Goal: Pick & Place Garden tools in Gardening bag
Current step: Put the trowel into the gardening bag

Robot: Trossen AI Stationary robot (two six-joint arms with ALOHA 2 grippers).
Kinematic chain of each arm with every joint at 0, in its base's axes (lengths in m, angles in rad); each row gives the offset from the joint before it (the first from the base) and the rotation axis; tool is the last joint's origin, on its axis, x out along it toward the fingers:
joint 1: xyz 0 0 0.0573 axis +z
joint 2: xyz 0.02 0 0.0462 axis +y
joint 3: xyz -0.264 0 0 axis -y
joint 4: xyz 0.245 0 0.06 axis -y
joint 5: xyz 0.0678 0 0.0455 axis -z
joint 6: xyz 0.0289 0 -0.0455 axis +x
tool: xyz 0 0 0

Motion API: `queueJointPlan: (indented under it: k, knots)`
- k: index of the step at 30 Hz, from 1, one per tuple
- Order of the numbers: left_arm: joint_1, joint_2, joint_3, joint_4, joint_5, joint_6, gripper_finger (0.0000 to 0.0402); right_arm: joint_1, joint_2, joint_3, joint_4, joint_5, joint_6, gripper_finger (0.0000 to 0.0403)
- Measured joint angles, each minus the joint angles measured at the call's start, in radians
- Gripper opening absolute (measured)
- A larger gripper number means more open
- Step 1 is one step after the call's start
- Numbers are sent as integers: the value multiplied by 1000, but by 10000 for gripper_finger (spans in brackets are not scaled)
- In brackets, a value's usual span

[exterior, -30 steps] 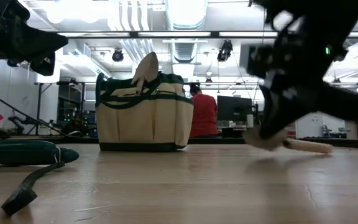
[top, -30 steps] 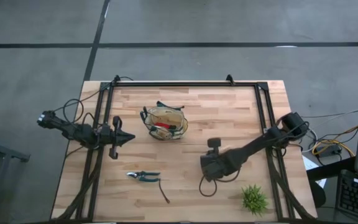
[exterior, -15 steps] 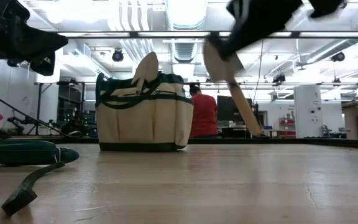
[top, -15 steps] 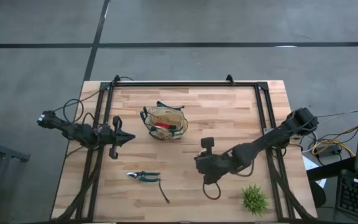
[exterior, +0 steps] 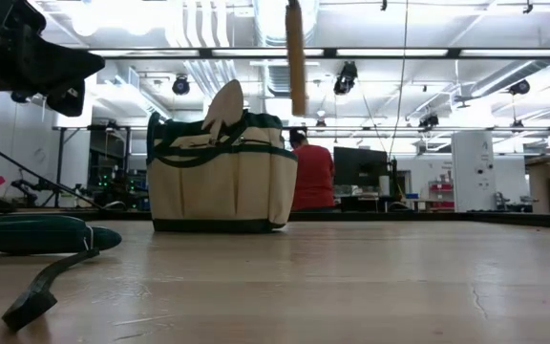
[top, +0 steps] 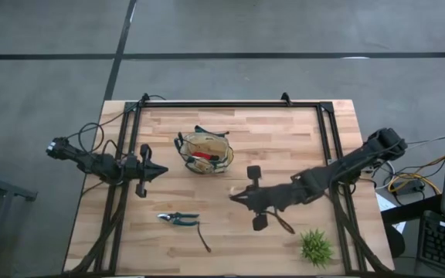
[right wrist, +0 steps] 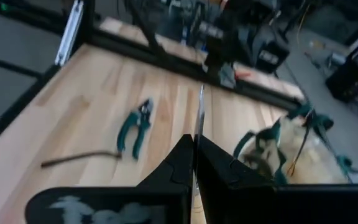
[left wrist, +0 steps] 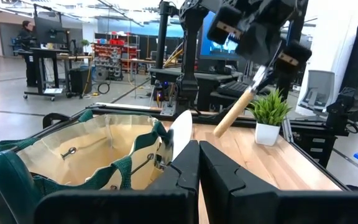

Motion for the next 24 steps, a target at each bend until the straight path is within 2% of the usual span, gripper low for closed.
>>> queueJointPlan:
  k: [2,8,17,24]
  knots:
    - [0,3,0,0,0,0,12,-9,-4,0,33,-13,-17,8]
    - [0,3,0,0,0,0,12,-66,22,-1,163,-142,-61,8]
    - [0,4,0,0,0,0,12,-151,64,-2,322,-183,-148,8]
    - [0,5,0,0,0,0,12,-220,93,1,442,-310,-141,8]
